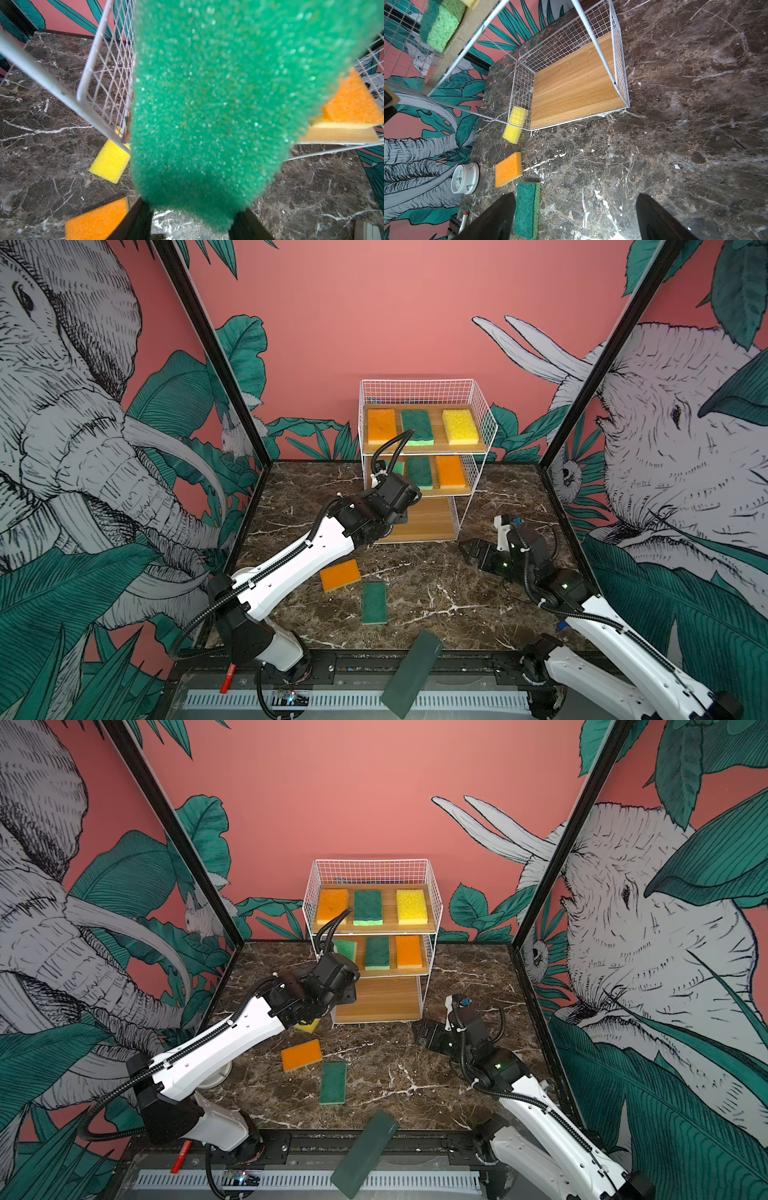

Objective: Arrange cleaning sponges on a shelf
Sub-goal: Place the cleaning sponge on the shelf.

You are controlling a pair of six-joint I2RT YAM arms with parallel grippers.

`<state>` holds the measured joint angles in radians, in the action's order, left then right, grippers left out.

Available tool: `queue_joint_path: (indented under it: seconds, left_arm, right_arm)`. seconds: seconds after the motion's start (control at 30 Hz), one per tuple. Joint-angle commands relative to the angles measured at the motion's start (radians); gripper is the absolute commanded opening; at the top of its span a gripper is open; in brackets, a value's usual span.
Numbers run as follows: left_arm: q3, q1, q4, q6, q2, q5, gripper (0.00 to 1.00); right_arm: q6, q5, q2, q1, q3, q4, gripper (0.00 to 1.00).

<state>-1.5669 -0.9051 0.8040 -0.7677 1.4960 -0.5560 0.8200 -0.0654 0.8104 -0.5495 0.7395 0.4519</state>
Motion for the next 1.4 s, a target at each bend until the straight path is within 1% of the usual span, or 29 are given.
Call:
queue_joint_path:
  seconds: [0.0, 0.83, 1.07, 1.37]
  left_arm:
    - [0.012, -0.008, -0.031, -0.012, -0.011, -0.058, 0.56]
    - [0.010, -0.009, -0.048, -0.076, 0.036, -0.098, 0.58]
    - [-0.011, -0.009, -0.043, -0.086, 0.059, -0.112, 0.60]
    - [-0.007, -0.009, -0.058, -0.094, 0.044, -0.136, 0.65]
  right_arm:
    - [0.010, -0.007, -0.016, 0.004, -0.009, -0.033, 0.93]
    - [0.019, -0.003, -0.077, 0.004, -0.014, -0.008, 0.92]
    - [0.011, 0.005, -0.107, 0.004, 0.001, 0.028, 0.91]
    - [0.018, -0.002, -0.112, 0.002, 0.004, 0.030, 0.90]
